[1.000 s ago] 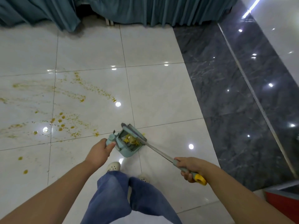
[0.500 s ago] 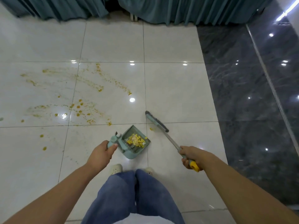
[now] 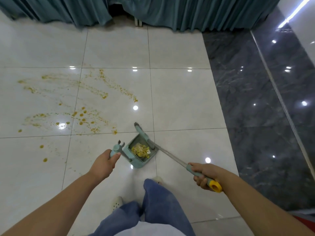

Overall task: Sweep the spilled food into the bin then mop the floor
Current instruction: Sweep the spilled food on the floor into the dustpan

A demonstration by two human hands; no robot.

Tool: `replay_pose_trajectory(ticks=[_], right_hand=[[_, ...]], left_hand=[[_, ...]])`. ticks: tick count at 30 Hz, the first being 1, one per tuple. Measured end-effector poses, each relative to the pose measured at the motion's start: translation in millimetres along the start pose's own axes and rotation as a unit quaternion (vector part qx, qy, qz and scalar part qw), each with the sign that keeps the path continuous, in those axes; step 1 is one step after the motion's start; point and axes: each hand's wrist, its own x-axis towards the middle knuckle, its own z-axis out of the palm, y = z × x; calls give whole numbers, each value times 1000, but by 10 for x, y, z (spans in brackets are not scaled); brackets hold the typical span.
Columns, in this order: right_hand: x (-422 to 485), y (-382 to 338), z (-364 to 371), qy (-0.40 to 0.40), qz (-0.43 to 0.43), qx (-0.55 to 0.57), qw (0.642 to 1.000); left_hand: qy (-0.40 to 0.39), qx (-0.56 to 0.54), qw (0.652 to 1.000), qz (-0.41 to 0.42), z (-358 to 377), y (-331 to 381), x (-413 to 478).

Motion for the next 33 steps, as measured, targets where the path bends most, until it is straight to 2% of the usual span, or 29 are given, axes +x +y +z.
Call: replay_pose_trajectory(ticks=[12, 15, 22, 27, 31, 33], right_hand=[[345, 20, 903, 108, -1, -49, 993], [422, 227, 1163, 85, 14, -57, 995], [217, 523, 1293, -1, 37, 25, 999], [72, 595, 1306, 20, -10, 45, 999], [125, 527, 1378, 69, -44, 4, 997], [210, 485, 1465, 91, -54, -19, 994]], left_hand=[[-6, 5, 1000, 2, -477, -606, -207], [-9, -7, 1000, -4, -544, -717, -201], [-39, -22, 999, 3, -653, -956, -256], [-27, -2, 999, 26, -735, -1090, -341], [-4, 24, 999, 32, -853, -1258, -447], [10, -5, 1000, 15, -919, -1347, -509]])
